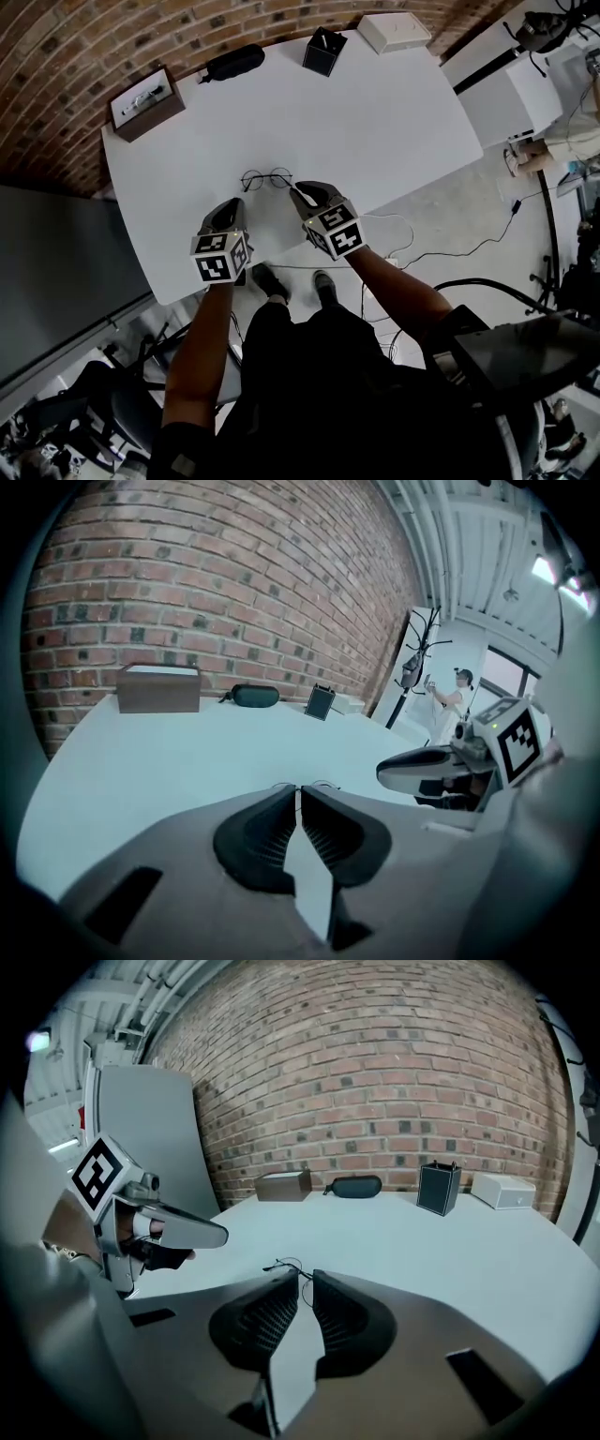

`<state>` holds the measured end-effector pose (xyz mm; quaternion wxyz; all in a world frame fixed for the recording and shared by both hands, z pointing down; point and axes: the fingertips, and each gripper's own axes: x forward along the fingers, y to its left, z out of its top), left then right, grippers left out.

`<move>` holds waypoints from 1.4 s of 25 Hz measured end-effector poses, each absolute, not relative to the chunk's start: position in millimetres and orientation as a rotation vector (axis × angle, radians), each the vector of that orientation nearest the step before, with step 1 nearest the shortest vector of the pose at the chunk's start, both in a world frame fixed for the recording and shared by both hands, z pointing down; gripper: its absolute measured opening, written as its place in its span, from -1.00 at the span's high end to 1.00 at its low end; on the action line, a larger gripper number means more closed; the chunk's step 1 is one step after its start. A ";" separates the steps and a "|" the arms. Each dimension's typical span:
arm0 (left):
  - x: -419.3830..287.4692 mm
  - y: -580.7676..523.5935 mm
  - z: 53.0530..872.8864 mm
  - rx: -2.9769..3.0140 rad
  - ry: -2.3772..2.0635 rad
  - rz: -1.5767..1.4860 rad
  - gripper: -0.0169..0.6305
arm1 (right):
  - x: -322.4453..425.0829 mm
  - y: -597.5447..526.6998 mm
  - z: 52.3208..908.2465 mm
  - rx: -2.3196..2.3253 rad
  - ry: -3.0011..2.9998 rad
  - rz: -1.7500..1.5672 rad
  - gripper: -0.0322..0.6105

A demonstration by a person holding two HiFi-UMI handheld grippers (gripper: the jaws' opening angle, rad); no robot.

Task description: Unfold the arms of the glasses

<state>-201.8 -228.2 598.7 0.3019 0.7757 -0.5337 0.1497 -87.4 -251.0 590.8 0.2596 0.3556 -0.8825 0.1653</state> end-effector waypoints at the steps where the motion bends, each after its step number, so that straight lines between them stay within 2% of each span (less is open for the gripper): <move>1: -203.2 -230.6 605.0 2.052 -1.410 0.411 0.91 | -88.4 -253.0 597.6 0.963 -2.377 0.449 0.87; 6: -207.8 -239.9 625.6 2.056 -1.384 0.432 0.89 | -90.1 -261.5 625.8 0.980 -2.315 0.440 0.86; 10: -204.4 -245.6 633.0 2.068 -1.340 0.425 0.73 | -90.6 -264.5 636.9 1.007 -2.272 0.452 0.85; 16: -197.5 -246.8 642.9 2.044 -1.312 0.457 0.71 | -91.8 -264.5 645.0 0.983 -2.249 0.480 0.70; 35: -190.5 -266.7 686.7 1.976 -1.314 0.698 0.69 | -90.1 -273.5 677.9 0.872 -2.202 0.426 0.69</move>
